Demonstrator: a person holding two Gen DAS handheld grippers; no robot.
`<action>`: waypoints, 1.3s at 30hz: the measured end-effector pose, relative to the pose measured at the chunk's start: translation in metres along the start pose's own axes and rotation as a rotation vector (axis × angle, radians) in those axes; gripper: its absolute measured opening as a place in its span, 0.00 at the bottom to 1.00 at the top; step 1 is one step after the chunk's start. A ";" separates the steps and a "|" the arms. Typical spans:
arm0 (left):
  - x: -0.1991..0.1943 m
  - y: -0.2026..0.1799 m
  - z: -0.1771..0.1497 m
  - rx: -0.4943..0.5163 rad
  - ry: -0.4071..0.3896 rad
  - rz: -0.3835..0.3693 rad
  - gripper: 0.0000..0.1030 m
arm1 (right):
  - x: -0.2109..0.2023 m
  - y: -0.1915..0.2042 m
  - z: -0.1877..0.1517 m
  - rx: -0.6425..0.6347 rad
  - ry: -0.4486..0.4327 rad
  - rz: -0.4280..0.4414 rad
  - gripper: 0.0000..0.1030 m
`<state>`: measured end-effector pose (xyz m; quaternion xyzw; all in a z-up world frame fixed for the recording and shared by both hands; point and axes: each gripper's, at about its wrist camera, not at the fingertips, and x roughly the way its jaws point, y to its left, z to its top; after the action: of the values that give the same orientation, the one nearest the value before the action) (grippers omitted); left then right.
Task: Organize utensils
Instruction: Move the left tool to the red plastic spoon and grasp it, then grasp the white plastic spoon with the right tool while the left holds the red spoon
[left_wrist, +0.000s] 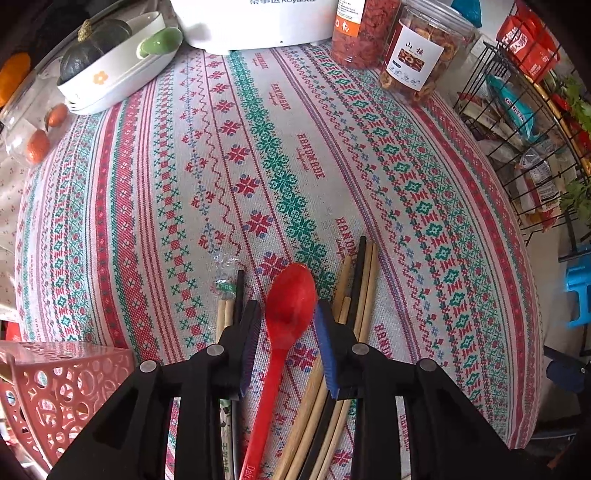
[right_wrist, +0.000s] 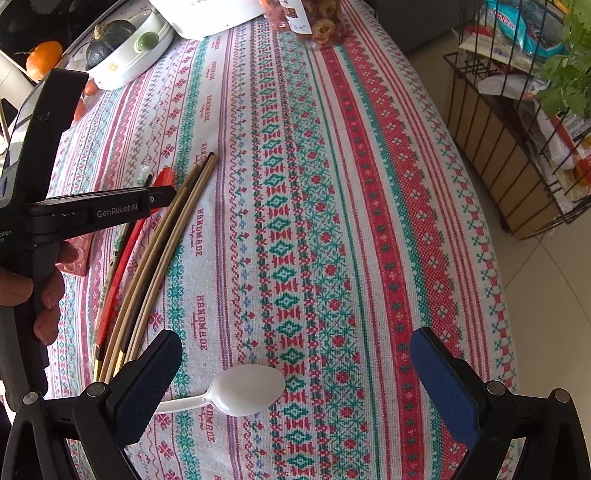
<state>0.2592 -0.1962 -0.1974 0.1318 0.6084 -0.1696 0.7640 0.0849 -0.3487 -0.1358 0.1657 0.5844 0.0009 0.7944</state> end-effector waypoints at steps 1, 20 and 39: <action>0.001 0.000 0.001 -0.002 -0.004 0.001 0.34 | 0.000 0.001 0.000 -0.001 0.001 0.000 0.99; -0.081 0.016 -0.056 -0.018 -0.277 -0.093 0.27 | 0.048 0.008 -0.029 0.093 0.282 0.219 0.65; -0.161 0.086 -0.154 -0.075 -0.472 -0.160 0.27 | 0.075 0.079 0.015 -0.011 0.071 -0.037 0.36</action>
<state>0.1265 -0.0398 -0.0757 0.0117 0.4274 -0.2330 0.8734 0.1381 -0.2634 -0.1806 0.1503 0.6153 -0.0048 0.7738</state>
